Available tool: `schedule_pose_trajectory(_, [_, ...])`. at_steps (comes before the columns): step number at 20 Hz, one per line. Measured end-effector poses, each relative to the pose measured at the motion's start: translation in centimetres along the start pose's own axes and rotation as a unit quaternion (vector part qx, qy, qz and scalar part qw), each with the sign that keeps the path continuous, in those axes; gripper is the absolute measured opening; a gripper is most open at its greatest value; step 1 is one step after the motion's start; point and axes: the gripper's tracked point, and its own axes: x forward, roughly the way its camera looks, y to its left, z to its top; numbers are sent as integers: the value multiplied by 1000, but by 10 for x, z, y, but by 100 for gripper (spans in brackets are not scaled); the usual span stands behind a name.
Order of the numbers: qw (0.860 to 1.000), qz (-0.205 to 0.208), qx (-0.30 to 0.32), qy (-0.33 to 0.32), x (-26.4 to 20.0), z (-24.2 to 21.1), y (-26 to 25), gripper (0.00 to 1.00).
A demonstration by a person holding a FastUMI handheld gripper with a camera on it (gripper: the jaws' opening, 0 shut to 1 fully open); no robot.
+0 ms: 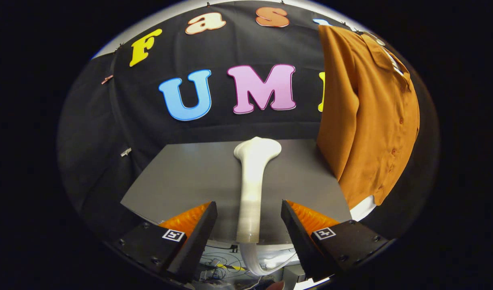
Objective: Iron the clothes twice with a garment steamer, once on the left side and once on the right side.
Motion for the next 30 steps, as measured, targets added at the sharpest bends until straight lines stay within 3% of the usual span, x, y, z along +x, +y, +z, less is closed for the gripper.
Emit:
schedule_pose_trajectory(2, [1000, -12, -11, 20, 11, -13, -1, 99])
schedule_pose_trajectory(3, [999, -20, -20, 30, 18, -20, -2, 91])
schedule_pose_trajectory(4, [998, -30, -35, 45, 23, -30, -4, 83])
schedule_pose_trajectory(6, [999, -22, -26, 25, 28, -29, -5, 42])
schedule_pose_trajectory(10, [1000, 11, 22, -11, 14, -26, -1, 25])
schedule_pose_trajectory(14, [999, 13, 24, -43, -2, -14, -3, 25])
schedule_pose_trajectory(20, [990, 9, 19, -142, -81, 29, -7, 25])
schedule_pose_trajectory(25, [967, 13, -4, -254, -170, 66, -20, 24])
schedule_pose_trajectory(30, [948, -6, 11, -317, -237, 74, -51, 24])
